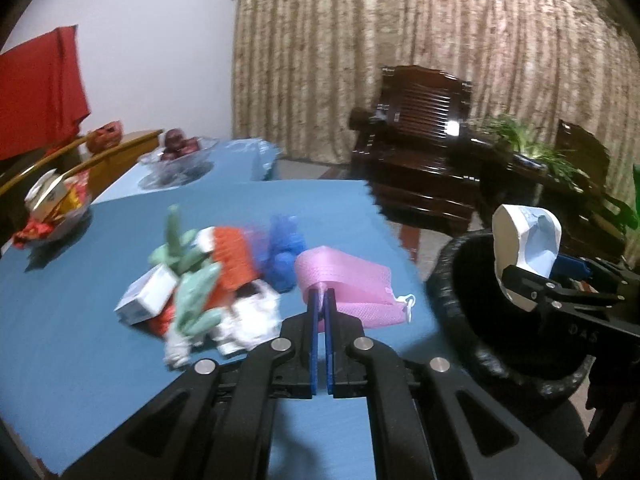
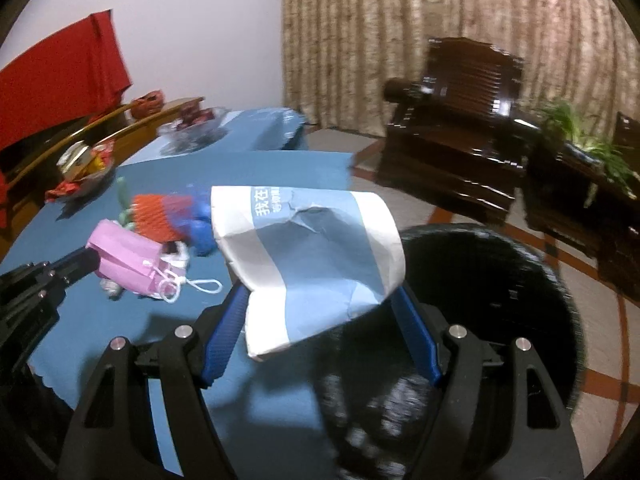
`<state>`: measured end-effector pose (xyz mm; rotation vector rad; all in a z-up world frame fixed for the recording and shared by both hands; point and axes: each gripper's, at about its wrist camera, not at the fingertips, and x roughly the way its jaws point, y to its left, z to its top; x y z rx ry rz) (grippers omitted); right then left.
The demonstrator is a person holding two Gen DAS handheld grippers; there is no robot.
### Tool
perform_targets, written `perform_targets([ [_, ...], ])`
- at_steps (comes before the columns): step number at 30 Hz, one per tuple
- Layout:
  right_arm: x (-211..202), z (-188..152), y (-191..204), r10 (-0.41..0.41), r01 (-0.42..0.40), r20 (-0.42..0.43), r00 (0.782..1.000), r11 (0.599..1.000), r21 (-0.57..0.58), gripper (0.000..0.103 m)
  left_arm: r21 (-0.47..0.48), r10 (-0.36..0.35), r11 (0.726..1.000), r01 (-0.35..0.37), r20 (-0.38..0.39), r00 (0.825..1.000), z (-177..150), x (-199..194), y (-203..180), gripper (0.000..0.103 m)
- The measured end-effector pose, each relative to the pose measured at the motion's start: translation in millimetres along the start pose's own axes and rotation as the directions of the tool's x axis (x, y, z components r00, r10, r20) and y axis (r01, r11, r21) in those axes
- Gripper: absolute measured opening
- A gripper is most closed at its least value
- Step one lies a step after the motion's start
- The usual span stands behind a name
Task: Collect trash
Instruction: 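Grasp the pink mask with the left tool while the right tool holds the paper bag, then carry both items over the bin and open both tools to drop them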
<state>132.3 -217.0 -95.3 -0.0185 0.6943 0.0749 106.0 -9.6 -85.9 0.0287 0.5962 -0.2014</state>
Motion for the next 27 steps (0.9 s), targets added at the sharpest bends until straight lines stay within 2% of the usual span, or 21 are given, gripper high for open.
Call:
perform_targets([
  [7, -13.0, -17.7, -55.0, -0.126, 0.127, -0.024, 0.992, 0.99, 0.062, 0.071, 0.082, -0.114, 0.99, 0.115, -0.01, 0.993, 12.4, 22.7, -62.1, 0.003],
  [13, -10.4, -31.9, -98.2, -0.206, 0.212, -0.062, 0.977, 0.971, 0.113, 0.072, 0.145, -0.206, 0.967, 0.21, -0.045, 0.978, 20.1, 48.5, -118.8, 0.003],
  [16, -6.8, -38.9, -110.5, -0.236, 0.245, -0.081, 0.968, 0.962, 0.121, 0.077, 0.15, -0.249, 0.954, 0.258, -0.075, 0.966, 20.0, 58.7, -140.0, 0.005],
  [17, -6.7, -42.4, -115.6, -0.243, 0.252, -0.083, 0.966, 0.96, 0.125, 0.081, 0.148, -0.262, 0.95, 0.273, -0.089, 0.961, 20.2, 62.0, -145.5, 0.007],
  [18, -6.5, -44.8, -118.9, -0.252, 0.262, -0.085, 0.964, 0.956, 0.13, 0.084, 0.144, -0.273, 0.947, 0.286, -0.1, 0.957, 20.1, 65.4, -148.9, 0.013],
  [19, -6.9, -46.1, -121.6, -0.257, 0.266, -0.085, 0.963, 0.955, 0.134, 0.086, 0.141, -0.283, 0.944, 0.297, -0.111, 0.953, 19.3, 68.4, -151.7, 0.026],
  [21, -7.9, -50.8, -127.4, -0.262, 0.272, -0.087, 0.961, 0.952, 0.143, 0.087, 0.14, -0.292, 0.942, 0.306, -0.113, 0.95, 17.9, 69.2, -155.2, 0.037],
  [26, -9.2, -52.5, -130.4, -0.262, 0.271, -0.075, 0.962, 0.95, 0.157, 0.093, 0.144, -0.28, 0.946, 0.292, -0.097, 0.955, 17.0, 64.4, -150.2, 0.05],
  [27, -9.5, -51.6, -129.1, -0.258, 0.266, -0.069, 0.964, 0.951, 0.16, 0.094, 0.138, -0.271, 0.95, 0.281, -0.087, 0.959, 17.5, 60.9, -144.1, 0.057],
])
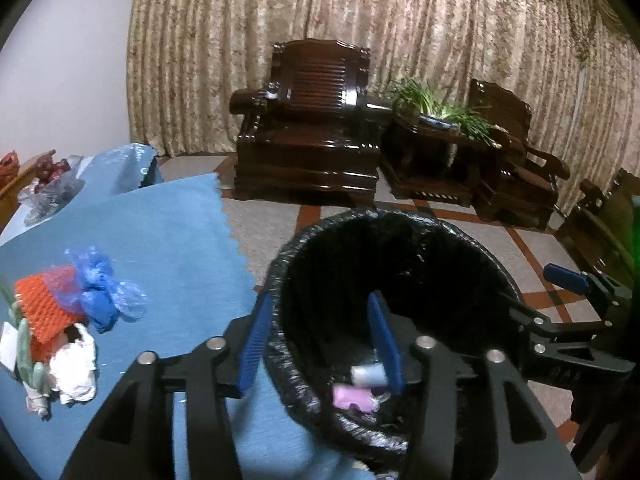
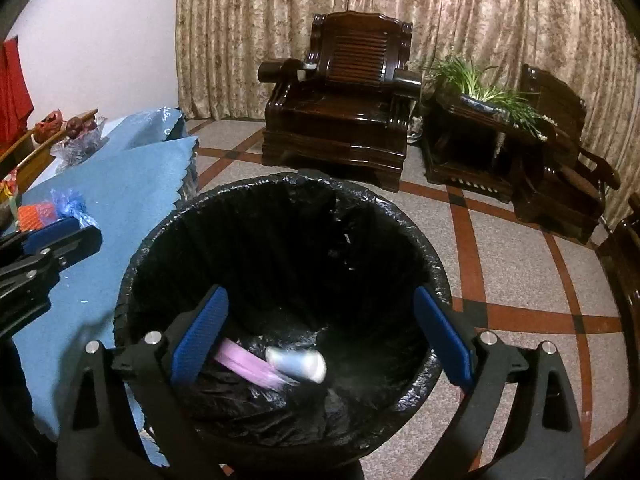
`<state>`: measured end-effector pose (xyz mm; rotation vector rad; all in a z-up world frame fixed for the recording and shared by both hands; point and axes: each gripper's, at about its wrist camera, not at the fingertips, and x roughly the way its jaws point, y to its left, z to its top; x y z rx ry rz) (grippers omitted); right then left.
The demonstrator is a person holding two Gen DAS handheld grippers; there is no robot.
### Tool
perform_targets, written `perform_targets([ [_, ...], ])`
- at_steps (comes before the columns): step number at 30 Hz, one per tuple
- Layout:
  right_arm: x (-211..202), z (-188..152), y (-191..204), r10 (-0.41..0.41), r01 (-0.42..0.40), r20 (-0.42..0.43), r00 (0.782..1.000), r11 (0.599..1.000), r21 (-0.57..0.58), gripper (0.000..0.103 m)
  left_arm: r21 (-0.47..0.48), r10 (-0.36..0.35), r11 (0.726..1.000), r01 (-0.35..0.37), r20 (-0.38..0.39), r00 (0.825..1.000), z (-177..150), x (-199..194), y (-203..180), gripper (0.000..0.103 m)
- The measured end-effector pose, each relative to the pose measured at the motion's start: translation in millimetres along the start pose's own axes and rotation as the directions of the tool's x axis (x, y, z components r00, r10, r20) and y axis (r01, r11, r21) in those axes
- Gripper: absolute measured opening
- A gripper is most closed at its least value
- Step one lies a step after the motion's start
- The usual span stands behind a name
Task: Collect trash
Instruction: 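Carry both items over the bin and open both tools to drop them, then grasp the green glove with the left tool while the right tool grasps blue bags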
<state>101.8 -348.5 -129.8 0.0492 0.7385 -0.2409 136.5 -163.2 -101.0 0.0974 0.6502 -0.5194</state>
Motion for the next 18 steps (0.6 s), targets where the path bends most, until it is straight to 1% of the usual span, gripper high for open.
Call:
perform_targets([
  [1, -1.1, 2.0, 1.4, 0.007, -0.007, 0.006, 1.0, 1.0, 0.001, 0.094, -0.004, 0.013, 1.0, -0.013, 0.009, 1.0, -0.5, -3.6, 3.9, 0.062],
  [2, -3.5, 3.2, 4.6, 0.014, -0.014, 0.012, 1.0, 1.0, 0.001, 0.094, -0.008, 0.034, 0.999, -0.034, 0.024, 0.999, -2.1, -10.6, 9.2, 0.065],
  [4, -9.3, 5.5, 12.5, 0.03, -0.03, 0.024, 0.999, 1.0, -0.002, 0.095, -0.015, 0.063, 0.998, -0.063, 0.039, 0.997, -3.0, -19.3, 20.8, 0.073],
  [7, -14.3, 11.8, 35.2, 0.082, -0.082, 0.042, 0.996, 0.997, -0.018, 0.095, -0.041, 0.13, 0.991, -0.127, 0.059, 0.99, -9.5, -37.0, 41.7, 0.083],
  [10, -15.6, 19.8, 64.0, 0.145, -0.142, 0.055, 0.988, 0.989, -0.051, 0.095, -0.08, 0.2, 0.978, -0.195, 0.064, 0.978, -20.1, -55.5, 68.9, 0.086],
  [12, -15.9, 23.7, 84.2, 0.179, -0.174, 0.058, 0.982, 0.982, -0.078, 0.095, -0.107, 0.254, 0.963, -0.247, 0.063, 0.965, -27.6, -68.4, 90.3, 0.088],
  [14, -15.1, 26.8, 104.7, 0.214, -0.207, 0.056, 0.975, 0.973, -0.105, 0.095, -0.132, 0.313, 0.944, -0.303, 0.058, 0.948, -36.7, -80.5, 114.0, 0.088],
  [18, -11.1, 28.7, 148.6, 0.287, -0.276, 0.046, 0.957, 0.948, -0.157, 0.095, -0.173, 0.396, 0.907, -0.384, 0.041, 0.917, -53.2, -96.1, 149.6, 0.088],
])
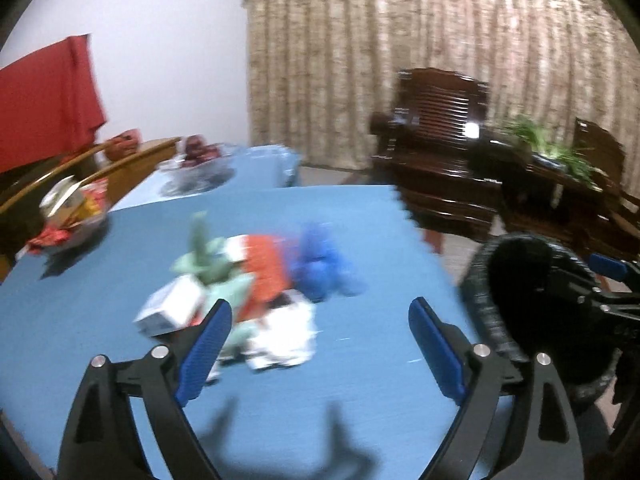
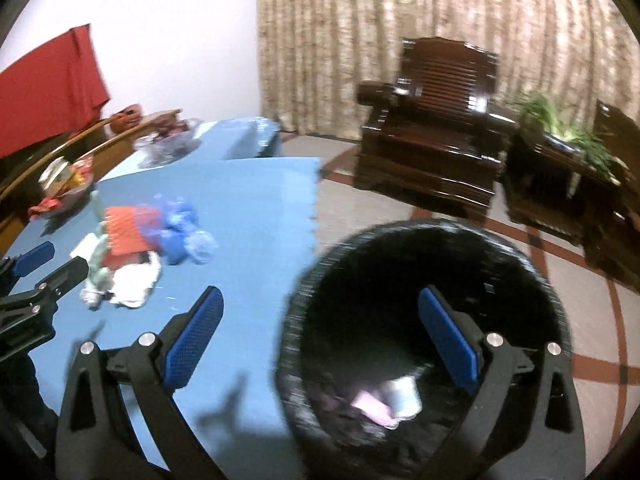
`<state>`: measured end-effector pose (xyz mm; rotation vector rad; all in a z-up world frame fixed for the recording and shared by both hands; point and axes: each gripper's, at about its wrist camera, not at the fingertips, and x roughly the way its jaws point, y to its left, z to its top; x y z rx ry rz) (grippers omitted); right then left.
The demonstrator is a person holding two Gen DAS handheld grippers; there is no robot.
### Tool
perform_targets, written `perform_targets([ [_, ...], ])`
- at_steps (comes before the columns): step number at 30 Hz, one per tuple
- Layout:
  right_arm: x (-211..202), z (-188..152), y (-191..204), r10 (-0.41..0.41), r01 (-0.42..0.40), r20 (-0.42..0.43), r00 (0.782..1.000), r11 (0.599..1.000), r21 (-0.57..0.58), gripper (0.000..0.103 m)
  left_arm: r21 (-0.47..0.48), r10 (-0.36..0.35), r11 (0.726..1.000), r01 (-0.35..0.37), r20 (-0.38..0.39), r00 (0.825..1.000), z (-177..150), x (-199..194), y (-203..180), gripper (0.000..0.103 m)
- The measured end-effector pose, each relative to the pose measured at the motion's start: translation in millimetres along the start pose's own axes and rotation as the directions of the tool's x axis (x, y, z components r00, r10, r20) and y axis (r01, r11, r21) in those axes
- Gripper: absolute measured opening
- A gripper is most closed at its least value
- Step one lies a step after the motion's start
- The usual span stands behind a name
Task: Collect trash
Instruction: 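Grasp the green glove with the left tool while the right tool grasps blue bags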
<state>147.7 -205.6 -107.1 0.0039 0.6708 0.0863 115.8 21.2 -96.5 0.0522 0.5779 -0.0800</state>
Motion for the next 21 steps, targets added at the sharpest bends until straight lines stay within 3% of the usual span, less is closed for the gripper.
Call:
perform_targets([
  [3, 12.7, 2.7, 25.5, 0.036, -0.036, -0.007, 0.999, 0.999, -0.031, 0.095, -0.037, 0.061, 0.997, -0.062, -0.015, 0.998, -6.0, 2.4, 30.8, 0.088],
  [11, 50.5, 16.8, 67.8, 0.082, -0.082, -0.006, 0.997, 0.993, -0.08, 0.095, -0.081, 0.134, 0.987, -0.136, -0.027, 0.991, -12.6, 16.9, 76.1, 0.086],
  [21, 114.4, 40.7, 99.2, 0.117, -0.119, -0.021, 0.993, 0.986, -0.119, 0.095, -0.081, 0.122, 0.989, -0.125, -0.034, 0.992, -4.0, 60.0, 83.8, 0.075],
])
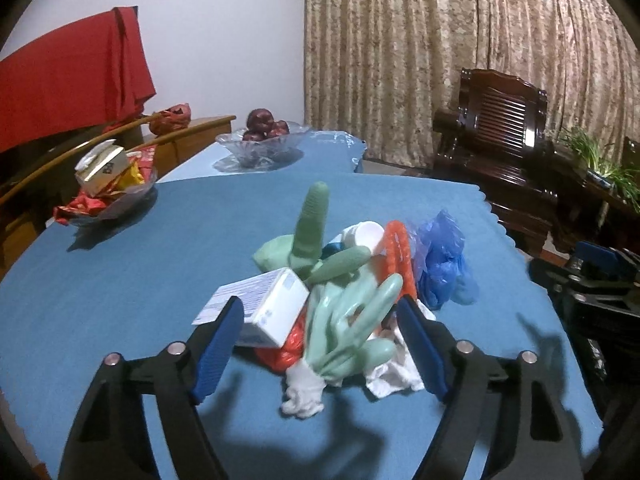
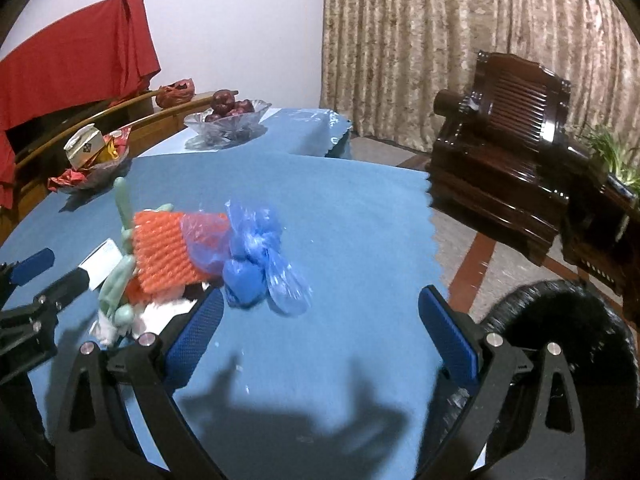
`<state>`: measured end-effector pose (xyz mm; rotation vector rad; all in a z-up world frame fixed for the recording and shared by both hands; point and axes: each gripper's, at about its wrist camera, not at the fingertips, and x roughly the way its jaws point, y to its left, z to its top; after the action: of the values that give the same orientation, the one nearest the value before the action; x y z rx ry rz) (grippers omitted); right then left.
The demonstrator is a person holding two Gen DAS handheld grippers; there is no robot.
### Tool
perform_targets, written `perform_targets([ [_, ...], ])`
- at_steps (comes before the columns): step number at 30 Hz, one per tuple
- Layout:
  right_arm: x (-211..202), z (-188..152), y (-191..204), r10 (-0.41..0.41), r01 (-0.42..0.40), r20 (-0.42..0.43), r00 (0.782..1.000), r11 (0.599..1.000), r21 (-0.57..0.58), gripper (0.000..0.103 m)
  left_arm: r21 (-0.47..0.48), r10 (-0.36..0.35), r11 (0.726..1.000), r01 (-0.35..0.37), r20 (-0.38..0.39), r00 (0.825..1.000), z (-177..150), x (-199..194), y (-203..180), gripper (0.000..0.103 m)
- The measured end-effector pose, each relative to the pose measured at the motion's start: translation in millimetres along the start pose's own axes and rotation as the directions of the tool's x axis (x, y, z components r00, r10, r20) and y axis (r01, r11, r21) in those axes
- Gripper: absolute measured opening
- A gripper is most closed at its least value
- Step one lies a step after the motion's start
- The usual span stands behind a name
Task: Collect trash
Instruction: 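Grasp the green glove with the left tool while the right tool grasps blue bags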
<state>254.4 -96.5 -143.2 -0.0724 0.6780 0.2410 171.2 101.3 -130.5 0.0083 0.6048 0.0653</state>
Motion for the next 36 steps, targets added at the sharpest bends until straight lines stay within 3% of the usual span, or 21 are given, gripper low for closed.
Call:
perform_targets([
  [5, 29.4, 0.6, 3.7, 0.02, -0.021, -0.044, 0.999, 1.0, -0.014, 0.084, 0.006, -0.027, 1.0, 0.027, -0.025, 0.999, -4.8, 19.2, -3.0, 0.067],
  [9, 38.5, -4.0, 2.5, 0.024, -0.025, -0.061, 0.998, 1.0, -0.007, 0.084, 0.017, -0.041, 0.999, 0.042, -0.07, 0.997, -13.2, 35.9, -6.3, 0.059],
  [12, 44.4, -6.3, 1.2, 0.03, -0.03, -0.07, 0.997, 1.0, -0.008, 0.084, 0.018, -0.046, 0.999, 0.048, -0.096, 0.994, -19.1, 46.6, -7.1, 0.039],
  [16, 56.4, -3.3, 6.6, 0.046, -0.047, -0.073, 0.996, 0.999, -0.012, 0.084, 0.018, -0.051, 0.998, 0.052, -0.076, 0.996, -18.7, 49.7, -6.3, 0.03],
  [28, 97.5, 14.9, 30.9, 0.106, -0.109, -0.089, 0.99, 0.993, -0.033, 0.081, -0.03, -0.045, 0.999, 0.043, -0.059, 0.997, -8.8, 63.0, 10.6, 0.025],
  [30, 102.4, 17.4, 34.9, 0.143, -0.147, -0.108, 0.984, 0.989, -0.035, 0.072, -0.03, -0.048, 0.998, 0.046, -0.062, 0.997, -8.1, 63.7, 10.9, 0.025],
  [32, 105.4, 17.4, 39.9, 0.201, -0.208, -0.137, 0.97, 0.977, -0.037, 0.051, -0.031, -0.048, 0.998, 0.046, -0.066, 0.997, -7.3, 63.9, 10.3, 0.025],
  [36, 98.6, 17.1, 49.1, 0.257, -0.267, -0.153, 0.954, 0.962, -0.054, 0.023, -0.035, -0.048, 0.998, 0.046, -0.075, 0.996, -7.4, 62.7, 11.3, 0.03],
])
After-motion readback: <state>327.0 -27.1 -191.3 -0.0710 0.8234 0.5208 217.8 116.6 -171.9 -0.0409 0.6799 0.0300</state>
